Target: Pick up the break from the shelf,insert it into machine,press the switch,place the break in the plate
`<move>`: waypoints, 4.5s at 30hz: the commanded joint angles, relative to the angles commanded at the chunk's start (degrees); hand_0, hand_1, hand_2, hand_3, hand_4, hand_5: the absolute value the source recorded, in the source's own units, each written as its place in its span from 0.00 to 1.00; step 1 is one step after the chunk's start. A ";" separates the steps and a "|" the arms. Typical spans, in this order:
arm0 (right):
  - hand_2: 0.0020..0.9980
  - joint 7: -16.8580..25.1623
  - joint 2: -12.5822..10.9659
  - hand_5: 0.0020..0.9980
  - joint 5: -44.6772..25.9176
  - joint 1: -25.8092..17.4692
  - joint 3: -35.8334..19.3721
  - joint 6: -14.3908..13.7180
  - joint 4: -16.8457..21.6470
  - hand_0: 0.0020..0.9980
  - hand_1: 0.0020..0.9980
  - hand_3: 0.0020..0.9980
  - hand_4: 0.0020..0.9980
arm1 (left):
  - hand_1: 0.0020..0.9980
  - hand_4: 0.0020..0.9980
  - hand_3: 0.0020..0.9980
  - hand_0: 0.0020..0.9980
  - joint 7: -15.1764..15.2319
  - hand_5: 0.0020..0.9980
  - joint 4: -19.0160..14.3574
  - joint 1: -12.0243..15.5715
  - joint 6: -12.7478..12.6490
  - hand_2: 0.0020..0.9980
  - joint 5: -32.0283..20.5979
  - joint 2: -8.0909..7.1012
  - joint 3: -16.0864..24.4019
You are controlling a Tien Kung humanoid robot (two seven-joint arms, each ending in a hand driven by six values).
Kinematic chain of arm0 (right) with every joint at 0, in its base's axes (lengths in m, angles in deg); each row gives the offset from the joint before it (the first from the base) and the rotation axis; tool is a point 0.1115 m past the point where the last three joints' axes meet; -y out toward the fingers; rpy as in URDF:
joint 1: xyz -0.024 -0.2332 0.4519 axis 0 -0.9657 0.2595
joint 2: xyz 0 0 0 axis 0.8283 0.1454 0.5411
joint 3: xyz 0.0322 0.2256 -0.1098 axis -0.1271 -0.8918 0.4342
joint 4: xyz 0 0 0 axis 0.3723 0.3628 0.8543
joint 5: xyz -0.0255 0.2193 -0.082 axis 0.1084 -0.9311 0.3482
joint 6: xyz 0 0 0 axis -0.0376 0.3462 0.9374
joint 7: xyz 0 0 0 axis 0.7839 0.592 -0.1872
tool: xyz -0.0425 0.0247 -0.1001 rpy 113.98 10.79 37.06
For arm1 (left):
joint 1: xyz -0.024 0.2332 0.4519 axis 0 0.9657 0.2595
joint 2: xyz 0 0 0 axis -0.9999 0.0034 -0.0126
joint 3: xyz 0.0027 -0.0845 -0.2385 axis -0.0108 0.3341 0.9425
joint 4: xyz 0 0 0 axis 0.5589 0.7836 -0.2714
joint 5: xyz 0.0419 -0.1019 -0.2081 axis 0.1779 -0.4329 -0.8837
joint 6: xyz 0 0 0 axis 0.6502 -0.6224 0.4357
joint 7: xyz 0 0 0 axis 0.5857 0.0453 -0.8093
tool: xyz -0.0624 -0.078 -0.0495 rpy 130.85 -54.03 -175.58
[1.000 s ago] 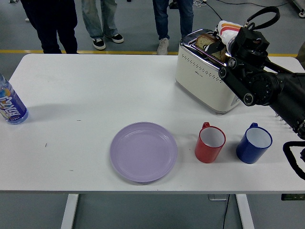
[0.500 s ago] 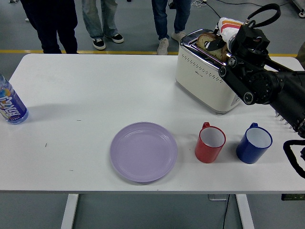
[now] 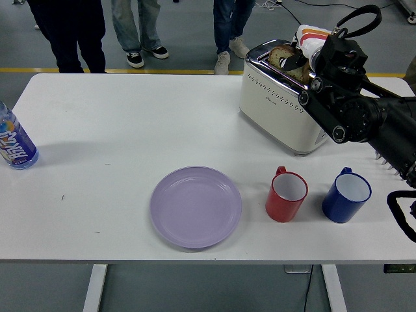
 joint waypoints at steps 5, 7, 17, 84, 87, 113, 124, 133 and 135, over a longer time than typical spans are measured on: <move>0.46 -0.03 0.00 0.02 0.03 -0.18 0.42 0.00 -0.06 0.20 0.27 0.51 0.49 | 0.43 0.61 0.72 0.33 0.03 1.00 0.00 -0.06 -0.03 0.58 -0.01 0.03 0.05; 0.46 -0.02 0.00 0.02 0.07 -0.24 0.55 0.02 -0.04 0.20 0.27 0.51 0.49 | 0.43 0.61 0.72 0.33 0.03 1.00 0.00 -0.09 -0.04 0.58 0.04 0.05 0.11; 0.44 0.35 0.00 0.00 -0.16 -0.42 0.89 -0.41 0.24 0.21 0.24 0.52 0.43 | 0.43 0.61 0.72 0.33 0.03 1.00 0.00 -0.02 -0.08 0.58 0.10 0.08 0.26; 0.43 -1.81 -9.28 0.00 7.31 -1.43 -10.78 -1.40 16.85 0.20 0.22 0.51 0.41 | 0.44 0.60 0.72 0.33 -0.38 1.00 0.00 1.42 -0.30 0.59 1.06 0.22 1.74; 0.43 -2.10 -9.53 0.00 7.31 -1.52 -11.03 -1.21 17.48 0.20 0.22 0.51 0.41 | 0.44 0.60 0.72 0.33 -0.39 1.00 0.00 1.48 -0.32 0.59 1.10 0.23 1.83; 0.43 -5.46 -12.96 0.00 4.94 -4.23 -11.74 -0.03 30.10 0.20 0.22 0.51 0.40 | 0.44 0.59 0.72 0.33 -0.60 1.00 0.00 1.93 -0.27 0.59 1.49 0.32 2.28; 0.43 -6.69 -14.47 0.00 6.36 -5.98 -12.43 0.96 35.80 0.20 0.21 0.51 0.41 | 0.44 0.59 0.72 0.33 -0.70 1.00 0.00 2.24 -0.35 0.59 1.99 0.41 2.75; 0.43 -7.40 -15.13 0.00 6.85 -6.93 -12.14 1.57 40.83 0.19 0.21 0.51 0.41 | 0.44 0.59 0.72 0.33 -0.77 1.00 0.00 2.43 -0.36 0.59 2.19 0.51 2.93; 0.43 -7.44 -15.37 0.00 6.95 -7.06 -12.09 1.59 41.89 0.19 0.21 0.51 0.41 | 0.44 0.59 0.72 0.33 -0.75 1.00 0.00 2.41 -0.34 0.59 2.09 0.50 2.85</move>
